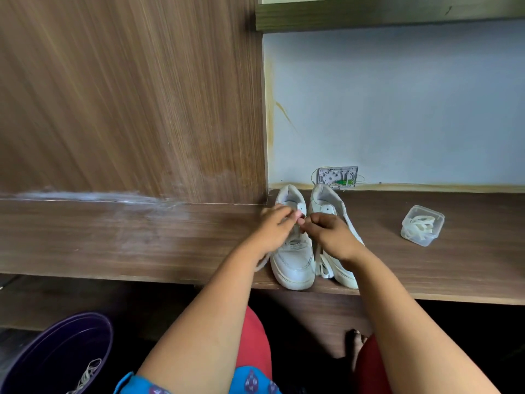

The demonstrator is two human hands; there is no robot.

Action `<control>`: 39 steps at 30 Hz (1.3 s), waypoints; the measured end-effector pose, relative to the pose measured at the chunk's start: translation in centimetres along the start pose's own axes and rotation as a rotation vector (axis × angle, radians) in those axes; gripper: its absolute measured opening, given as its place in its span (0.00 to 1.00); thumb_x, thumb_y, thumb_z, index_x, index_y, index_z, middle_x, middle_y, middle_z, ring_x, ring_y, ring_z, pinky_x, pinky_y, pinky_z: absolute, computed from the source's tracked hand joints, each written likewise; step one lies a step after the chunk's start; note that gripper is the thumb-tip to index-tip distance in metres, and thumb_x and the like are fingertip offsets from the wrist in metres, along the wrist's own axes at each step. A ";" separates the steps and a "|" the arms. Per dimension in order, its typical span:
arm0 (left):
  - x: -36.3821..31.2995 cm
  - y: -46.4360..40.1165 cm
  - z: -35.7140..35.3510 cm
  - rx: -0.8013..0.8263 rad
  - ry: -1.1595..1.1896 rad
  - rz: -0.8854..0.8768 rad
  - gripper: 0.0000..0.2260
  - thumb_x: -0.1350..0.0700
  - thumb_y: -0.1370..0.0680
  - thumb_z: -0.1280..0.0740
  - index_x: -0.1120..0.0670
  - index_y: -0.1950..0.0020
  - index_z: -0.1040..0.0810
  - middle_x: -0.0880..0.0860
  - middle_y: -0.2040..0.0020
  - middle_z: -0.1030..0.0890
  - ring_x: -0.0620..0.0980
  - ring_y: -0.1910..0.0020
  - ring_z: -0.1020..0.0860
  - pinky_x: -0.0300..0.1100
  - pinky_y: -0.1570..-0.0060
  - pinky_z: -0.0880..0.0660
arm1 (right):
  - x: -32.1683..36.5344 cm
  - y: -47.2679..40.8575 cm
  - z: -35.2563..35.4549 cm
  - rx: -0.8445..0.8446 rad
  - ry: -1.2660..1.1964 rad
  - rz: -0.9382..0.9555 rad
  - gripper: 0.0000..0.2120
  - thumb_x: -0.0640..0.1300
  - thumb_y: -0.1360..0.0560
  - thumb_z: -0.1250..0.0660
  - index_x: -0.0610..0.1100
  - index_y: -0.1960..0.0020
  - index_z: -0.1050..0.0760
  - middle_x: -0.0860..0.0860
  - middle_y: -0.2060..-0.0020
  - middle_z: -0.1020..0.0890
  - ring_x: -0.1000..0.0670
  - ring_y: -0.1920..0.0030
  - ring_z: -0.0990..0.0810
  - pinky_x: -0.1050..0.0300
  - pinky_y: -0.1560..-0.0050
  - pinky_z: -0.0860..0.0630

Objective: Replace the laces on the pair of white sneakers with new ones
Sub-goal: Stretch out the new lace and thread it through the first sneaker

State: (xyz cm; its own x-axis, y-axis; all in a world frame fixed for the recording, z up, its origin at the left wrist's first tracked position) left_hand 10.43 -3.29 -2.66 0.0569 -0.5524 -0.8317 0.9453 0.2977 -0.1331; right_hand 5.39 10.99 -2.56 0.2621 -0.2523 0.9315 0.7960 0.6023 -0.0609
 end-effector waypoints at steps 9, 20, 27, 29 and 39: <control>-1.3 0.2 0.7 -0.113 0.621 0.201 0.11 0.45 0.21 0.37 0.52 0.53 0.21 0.47 0.56 0.20 0.44 0.51 0.25 0.43 0.46 0.32 | 1.5 0.8 3.1 -0.181 -0.750 0.103 0.11 0.42 0.22 0.40 0.46 0.63 0.27 0.54 0.68 0.26 0.56 0.67 0.30 0.59 0.59 0.35; -0.6 0.7 3.5 -0.531 0.875 0.335 0.11 0.60 0.24 0.36 0.54 0.66 0.26 0.49 0.68 0.29 0.45 0.66 0.30 0.39 0.62 0.34 | -0.2 0.7 3.1 -0.216 -0.498 -0.032 0.14 0.44 0.20 0.38 0.44 0.64 0.29 0.55 0.75 0.31 0.54 0.70 0.33 0.59 0.64 0.34; -0.6 0.6 0.8 -0.038 0.238 0.087 0.05 0.49 0.21 0.34 0.47 0.52 0.20 0.45 0.50 0.21 0.43 0.48 0.22 0.39 0.45 0.27 | -0.4 0.2 1.0 -0.104 -0.287 0.017 0.16 0.48 0.21 0.36 0.47 0.67 0.27 0.52 0.72 0.30 0.54 0.69 0.34 0.59 0.64 0.36; -1.9 1.1 -0.9 0.118 0.334 0.073 0.09 0.51 0.19 0.39 0.52 0.48 0.20 0.44 0.54 0.19 0.37 0.54 0.22 0.34 0.47 0.27 | -0.3 0.1 0.1 -0.082 -0.244 0.030 0.16 0.48 0.20 0.37 0.48 0.66 0.26 0.55 0.73 0.26 0.57 0.70 0.31 0.60 0.62 0.34; 2.0 0.8 5.2 -0.452 1.110 0.385 0.15 0.54 0.21 0.37 0.49 0.67 0.31 0.44 0.73 0.24 0.43 0.67 0.30 0.38 0.60 0.34 | -1.4 0.0 2.6 -0.151 -0.286 -0.053 0.15 0.47 0.21 0.35 0.42 0.64 0.24 0.52 0.74 0.29 0.54 0.72 0.34 0.61 0.68 0.35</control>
State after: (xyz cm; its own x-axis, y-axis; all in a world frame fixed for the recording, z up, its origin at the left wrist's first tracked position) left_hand 12.97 -8.20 -1.59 -0.2037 0.5146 -0.8329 0.7208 0.6546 0.2281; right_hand 3.66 13.29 -2.94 0.0707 -0.0443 0.9965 0.8822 0.4690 -0.0418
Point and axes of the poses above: each hand's wrist, its own y-axis away from the middle knuckle, its own z-axis out of the back of the hand, x = y × z, the point moved 2 cm from there along -y, towards the middle knuckle
